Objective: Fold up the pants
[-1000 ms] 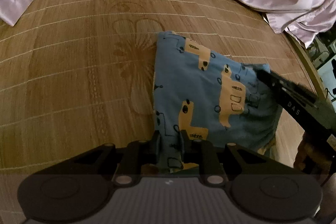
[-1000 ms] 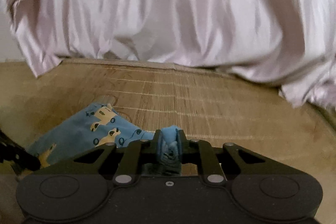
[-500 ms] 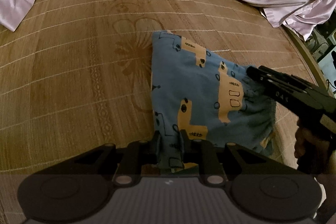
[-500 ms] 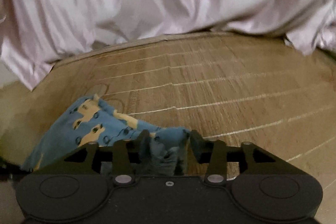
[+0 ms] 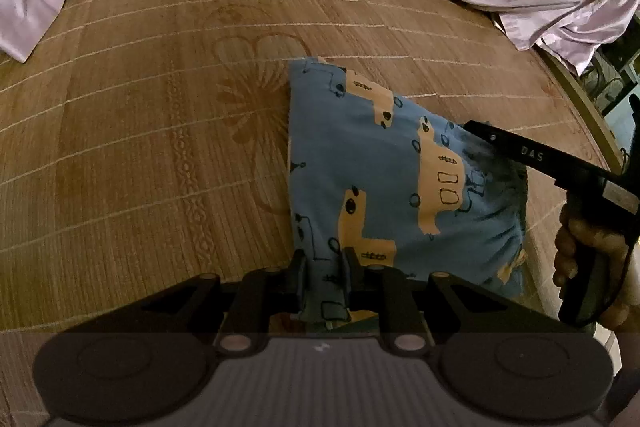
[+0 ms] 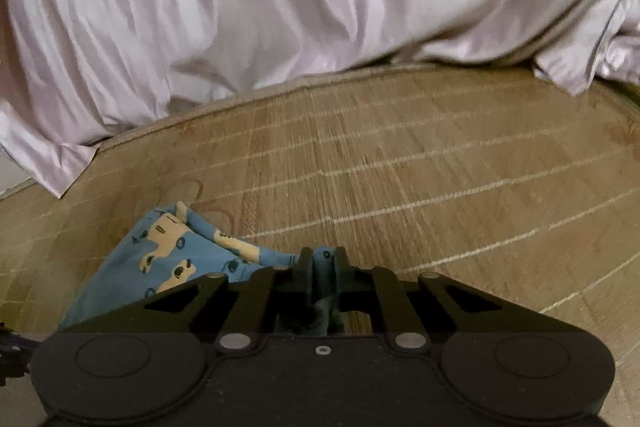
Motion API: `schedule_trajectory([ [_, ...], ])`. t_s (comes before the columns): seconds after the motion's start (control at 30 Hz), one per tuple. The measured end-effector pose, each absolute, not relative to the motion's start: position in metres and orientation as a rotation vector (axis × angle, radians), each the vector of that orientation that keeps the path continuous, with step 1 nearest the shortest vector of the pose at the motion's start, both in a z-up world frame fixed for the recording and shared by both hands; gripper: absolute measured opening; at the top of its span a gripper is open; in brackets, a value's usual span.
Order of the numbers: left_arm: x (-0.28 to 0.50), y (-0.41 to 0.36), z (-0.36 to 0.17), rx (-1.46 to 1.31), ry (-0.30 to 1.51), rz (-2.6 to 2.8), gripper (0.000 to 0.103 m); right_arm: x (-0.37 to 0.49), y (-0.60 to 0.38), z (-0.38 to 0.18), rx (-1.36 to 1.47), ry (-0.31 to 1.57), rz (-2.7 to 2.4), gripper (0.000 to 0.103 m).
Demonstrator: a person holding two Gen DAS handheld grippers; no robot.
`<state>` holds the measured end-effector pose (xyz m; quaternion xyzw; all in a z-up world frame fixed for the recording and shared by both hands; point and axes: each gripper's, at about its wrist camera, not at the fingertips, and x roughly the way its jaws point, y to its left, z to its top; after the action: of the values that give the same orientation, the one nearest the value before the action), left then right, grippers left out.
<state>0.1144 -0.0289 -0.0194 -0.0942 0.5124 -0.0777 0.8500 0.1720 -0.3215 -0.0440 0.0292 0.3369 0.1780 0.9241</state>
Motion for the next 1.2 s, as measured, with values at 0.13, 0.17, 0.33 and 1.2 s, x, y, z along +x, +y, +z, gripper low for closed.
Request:
schedule_trajectory([
  [0.13, 0.112, -0.03, -0.015, -0.194, 1.06, -0.157, 0.018, 0.156, -0.314, -0.028, -0.011, 0.624, 0.355, 0.009],
  [0.17, 0.11, -0.03, -0.013, -0.193, 1.05, -0.159, 0.018, 0.152, -0.314, -0.024, -0.022, 0.607, 0.354, 0.009],
  [0.33, 0.108, -0.025, -0.005, -0.22, 1.021, -0.18, 0.015, 0.141, -0.31, -0.011, -0.054, 0.559, 0.356, 0.009],
  [1.2, 0.15, 0.005, 0.024, -0.349, 0.908, -0.15, 0.012, 0.256, -0.247, 0.062, -0.172, 0.448, 0.476, 0.008],
])
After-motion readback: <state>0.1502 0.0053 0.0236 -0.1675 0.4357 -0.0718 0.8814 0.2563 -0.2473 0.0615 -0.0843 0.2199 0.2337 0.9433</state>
